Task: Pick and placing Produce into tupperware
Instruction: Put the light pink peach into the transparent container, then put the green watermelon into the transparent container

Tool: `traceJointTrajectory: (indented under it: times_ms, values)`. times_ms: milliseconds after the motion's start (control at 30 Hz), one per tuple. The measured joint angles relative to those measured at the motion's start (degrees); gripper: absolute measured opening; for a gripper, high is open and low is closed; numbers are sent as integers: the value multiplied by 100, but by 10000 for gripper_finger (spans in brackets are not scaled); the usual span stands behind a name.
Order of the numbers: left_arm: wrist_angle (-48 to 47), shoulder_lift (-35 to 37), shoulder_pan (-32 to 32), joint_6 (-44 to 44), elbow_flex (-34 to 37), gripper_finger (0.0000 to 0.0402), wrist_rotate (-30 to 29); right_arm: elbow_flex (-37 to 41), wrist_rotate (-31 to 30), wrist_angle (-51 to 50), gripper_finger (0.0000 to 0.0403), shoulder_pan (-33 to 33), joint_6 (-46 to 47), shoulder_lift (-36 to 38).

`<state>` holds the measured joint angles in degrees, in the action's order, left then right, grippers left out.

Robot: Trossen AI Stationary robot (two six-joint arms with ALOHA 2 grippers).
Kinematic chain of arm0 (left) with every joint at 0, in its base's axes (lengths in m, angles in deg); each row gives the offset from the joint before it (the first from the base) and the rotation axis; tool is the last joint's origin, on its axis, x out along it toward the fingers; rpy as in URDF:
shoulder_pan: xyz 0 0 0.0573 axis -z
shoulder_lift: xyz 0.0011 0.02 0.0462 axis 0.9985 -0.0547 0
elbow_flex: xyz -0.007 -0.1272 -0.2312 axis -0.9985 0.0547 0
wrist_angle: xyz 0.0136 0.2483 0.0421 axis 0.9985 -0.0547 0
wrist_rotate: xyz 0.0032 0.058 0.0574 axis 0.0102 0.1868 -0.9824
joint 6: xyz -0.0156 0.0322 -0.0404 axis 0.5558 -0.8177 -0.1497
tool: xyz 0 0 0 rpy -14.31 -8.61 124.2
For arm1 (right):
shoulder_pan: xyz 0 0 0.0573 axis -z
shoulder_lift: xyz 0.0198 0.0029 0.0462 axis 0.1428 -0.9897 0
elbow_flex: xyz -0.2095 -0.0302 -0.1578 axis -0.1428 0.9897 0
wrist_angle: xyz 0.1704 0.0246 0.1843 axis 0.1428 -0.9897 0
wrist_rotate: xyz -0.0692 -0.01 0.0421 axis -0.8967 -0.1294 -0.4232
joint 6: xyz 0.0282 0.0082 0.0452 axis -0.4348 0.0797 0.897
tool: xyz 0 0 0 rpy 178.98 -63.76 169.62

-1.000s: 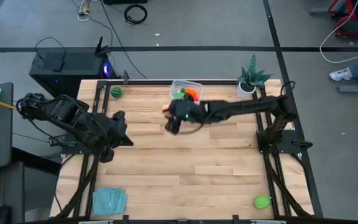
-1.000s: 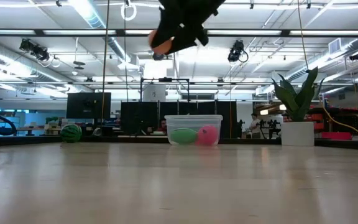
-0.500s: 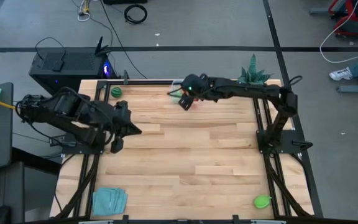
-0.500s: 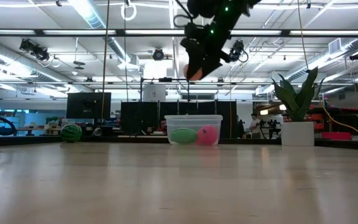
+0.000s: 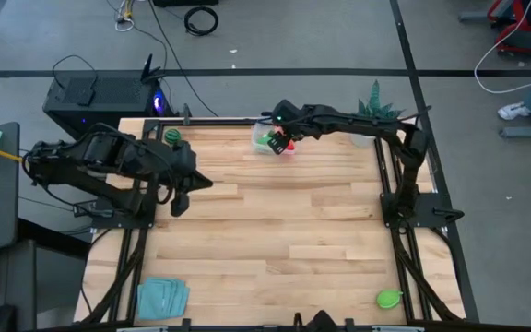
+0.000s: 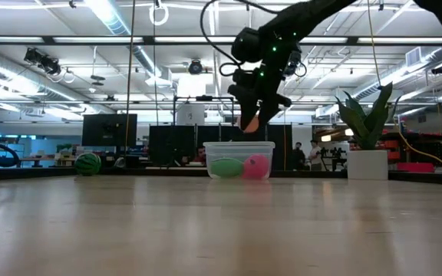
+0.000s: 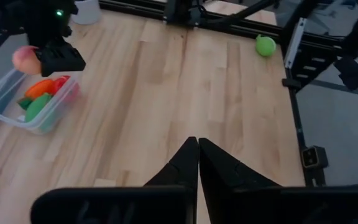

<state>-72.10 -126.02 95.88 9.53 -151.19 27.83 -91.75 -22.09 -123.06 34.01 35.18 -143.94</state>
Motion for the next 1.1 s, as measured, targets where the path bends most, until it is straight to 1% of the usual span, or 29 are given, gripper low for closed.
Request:
traceJointTrajectory:
  times_ms: [67, 133, 233, 400, 500, 633, 733, 933, 1033, 1100]
  values:
    - [0, 0, -64, 0, 2, 20, -58, 0, 32, 3, 247, 69, 228, -54]
    - [0, 0, -125, -2, -1, 12, -84, 1, 188, -93, 247, 148, 397, -102]
    - [0, 0, -193, -4, 2, 5, -87, 2, 268, -149, 247, 199, 373, -181]
    - [-4, 0, -213, -7, 1, 19, -88, 4, 363, -192, 250, 225, 278, -310]
    - [-4, 0, -210, -13, 2, 21, -87, 4, 353, -192, 258, 236, 485, -310]
    - [-4, 0, -210, -13, 1, 7, -87, 4, 307, -193, 272, 231, 707, -310]
    - [-4, 0, -210, -4, 0, 6, -84, 4, 301, -201, 283, 229, 844, -310]
    - [-6, 0, -210, 0, 2, 21, -84, 4, 295, -205, 306, 232, 824, -309]
    - [-5, 0, -210, 73, 2, 12, -127, 4, 383, -293, 311, 229, 818, -193]
    - [-7, 0, -210, 227, -1, 6, -260, 4, 448, -319, 311, 232, 844, -37]
